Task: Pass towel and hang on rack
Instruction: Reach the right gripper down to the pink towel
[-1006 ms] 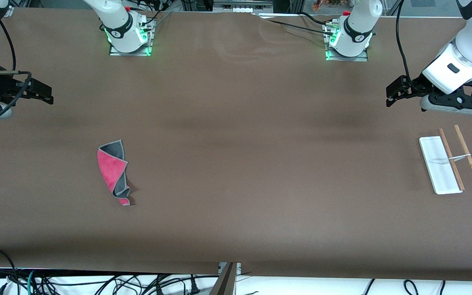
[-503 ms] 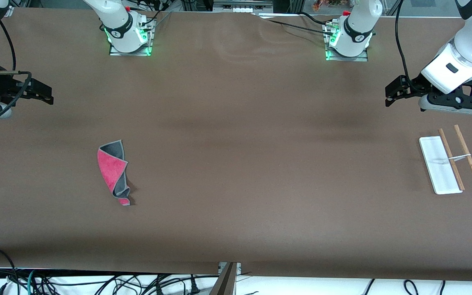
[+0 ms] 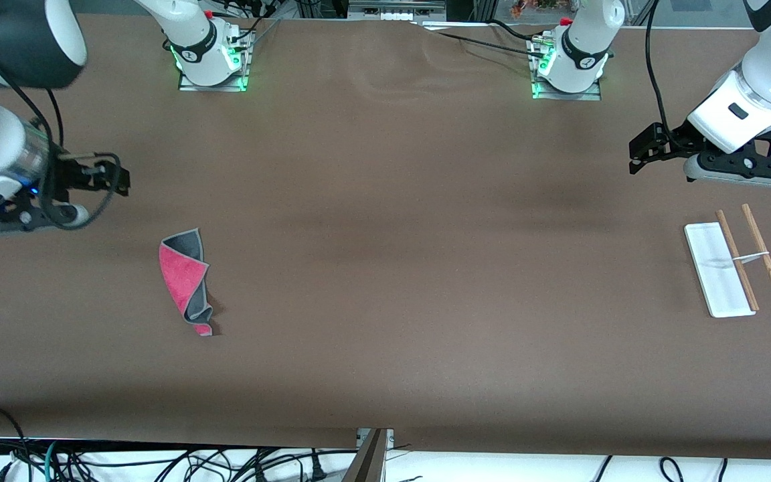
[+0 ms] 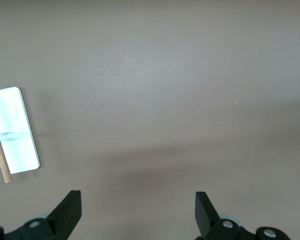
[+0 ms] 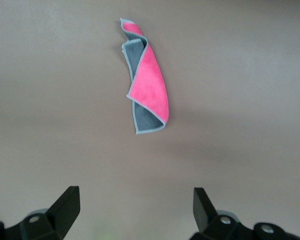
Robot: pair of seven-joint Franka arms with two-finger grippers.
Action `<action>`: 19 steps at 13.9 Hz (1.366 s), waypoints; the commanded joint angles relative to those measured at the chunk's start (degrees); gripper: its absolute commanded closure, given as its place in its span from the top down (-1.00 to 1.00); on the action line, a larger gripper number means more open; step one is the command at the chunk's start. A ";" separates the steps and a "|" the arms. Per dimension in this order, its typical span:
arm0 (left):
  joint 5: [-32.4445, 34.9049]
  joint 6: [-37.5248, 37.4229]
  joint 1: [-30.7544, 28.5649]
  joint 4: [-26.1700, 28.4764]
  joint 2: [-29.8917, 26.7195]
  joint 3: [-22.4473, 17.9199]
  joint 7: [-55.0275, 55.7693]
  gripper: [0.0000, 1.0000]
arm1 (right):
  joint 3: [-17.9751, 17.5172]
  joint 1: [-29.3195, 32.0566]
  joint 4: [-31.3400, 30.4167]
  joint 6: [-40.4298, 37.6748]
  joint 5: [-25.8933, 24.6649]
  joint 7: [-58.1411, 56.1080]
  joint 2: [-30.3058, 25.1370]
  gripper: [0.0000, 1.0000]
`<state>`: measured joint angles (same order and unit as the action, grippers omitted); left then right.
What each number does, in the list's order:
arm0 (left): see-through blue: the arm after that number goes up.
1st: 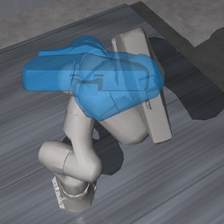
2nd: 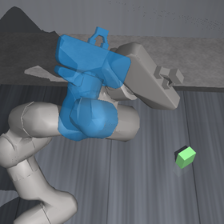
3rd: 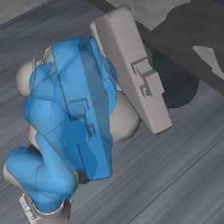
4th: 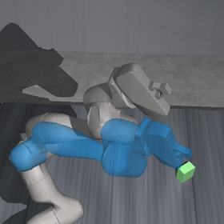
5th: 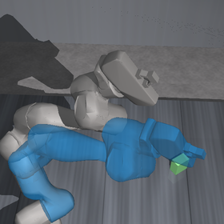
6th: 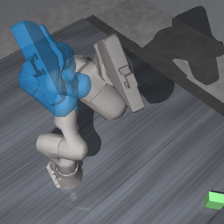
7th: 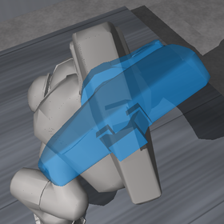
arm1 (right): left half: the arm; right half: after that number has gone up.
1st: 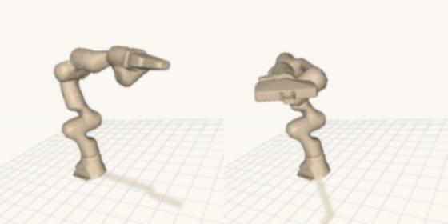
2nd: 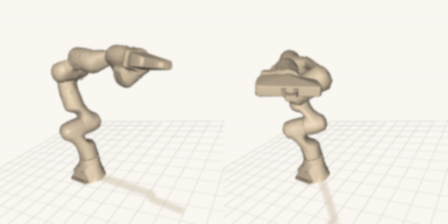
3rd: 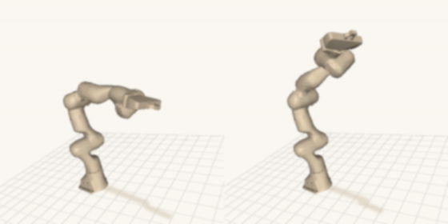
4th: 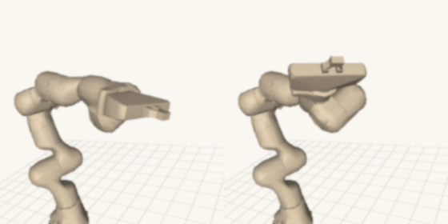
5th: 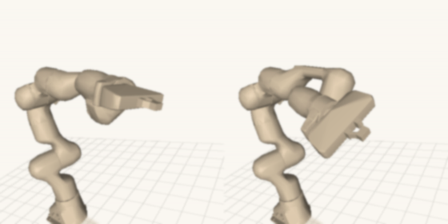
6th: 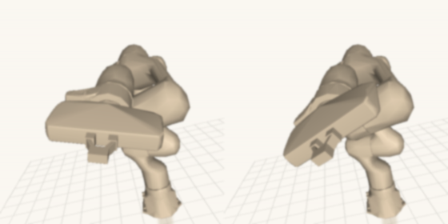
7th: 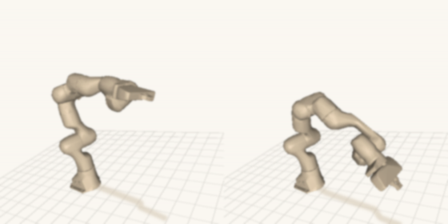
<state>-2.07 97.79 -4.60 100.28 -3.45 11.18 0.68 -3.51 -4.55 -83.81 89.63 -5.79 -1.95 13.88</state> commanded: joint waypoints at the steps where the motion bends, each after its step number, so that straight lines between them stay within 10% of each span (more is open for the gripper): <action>1: 1.37 -0.84 -0.23 -0.44 -0.50 0.42 0.20 1.00 | 0.17 -0.71 0.84 3.52 -0.89 0.28 4.29 1.00; 19: 1.11 -1.28 -0.14 -0.44 -0.59 0.60 0.28 1.00 | 2.10 -2.91 -3.28 38.78 2.00 8.16 26.72 0.99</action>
<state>-2.07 97.52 -4.59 100.25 -3.46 11.36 0.68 -2.15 -7.61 -85.88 126.25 -5.34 1.71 40.35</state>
